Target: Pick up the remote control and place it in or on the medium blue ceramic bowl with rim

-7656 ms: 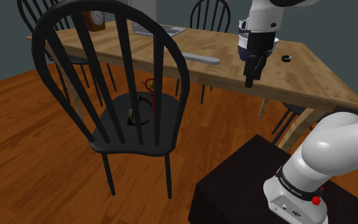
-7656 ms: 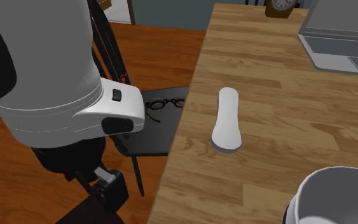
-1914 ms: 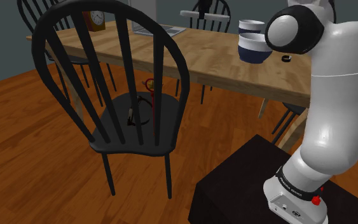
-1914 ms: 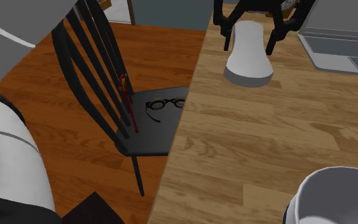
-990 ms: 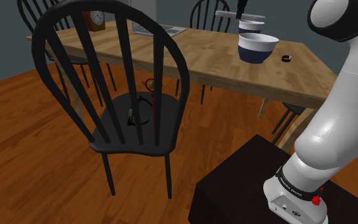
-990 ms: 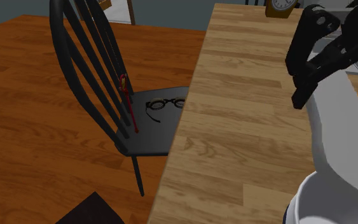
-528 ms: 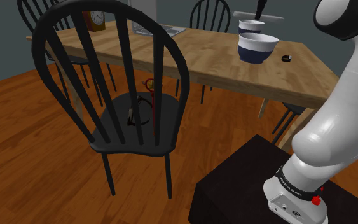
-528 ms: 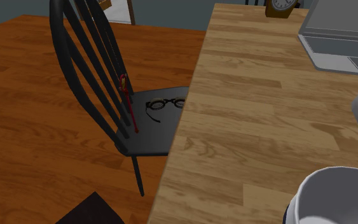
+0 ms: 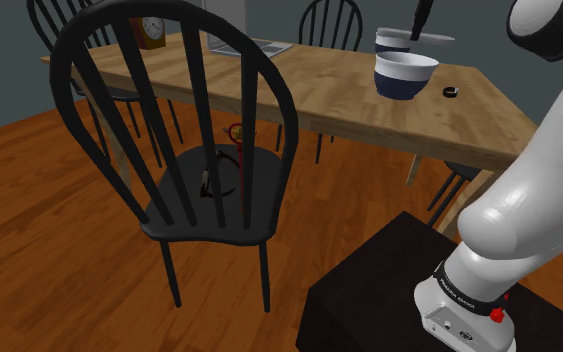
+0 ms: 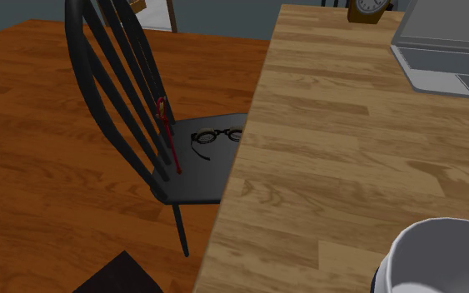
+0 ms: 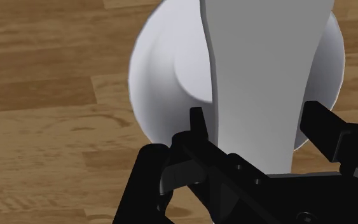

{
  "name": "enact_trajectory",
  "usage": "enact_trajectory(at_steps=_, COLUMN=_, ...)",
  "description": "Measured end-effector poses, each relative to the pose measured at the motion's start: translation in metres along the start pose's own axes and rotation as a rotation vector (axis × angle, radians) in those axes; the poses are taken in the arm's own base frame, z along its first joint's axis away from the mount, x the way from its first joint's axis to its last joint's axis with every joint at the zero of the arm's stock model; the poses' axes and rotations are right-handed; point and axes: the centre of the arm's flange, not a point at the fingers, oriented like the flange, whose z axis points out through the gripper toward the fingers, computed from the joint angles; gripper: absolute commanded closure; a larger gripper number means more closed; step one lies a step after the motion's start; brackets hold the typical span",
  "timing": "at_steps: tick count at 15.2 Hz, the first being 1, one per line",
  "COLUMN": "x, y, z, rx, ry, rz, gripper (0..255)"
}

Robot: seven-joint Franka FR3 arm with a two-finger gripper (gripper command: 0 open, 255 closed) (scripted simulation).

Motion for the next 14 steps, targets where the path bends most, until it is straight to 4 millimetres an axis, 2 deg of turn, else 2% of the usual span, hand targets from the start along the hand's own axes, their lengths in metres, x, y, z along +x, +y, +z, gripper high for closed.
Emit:
enact_trajectory(at_steps=9, x=-0.001, y=0.000, z=0.046, rx=0.000, ry=0.000, rz=0.000, gripper=255)
enact_trajectory(at_steps=14, x=0.000, y=0.000, z=0.049, rx=-0.001, ry=0.001, rz=-0.001, gripper=255)
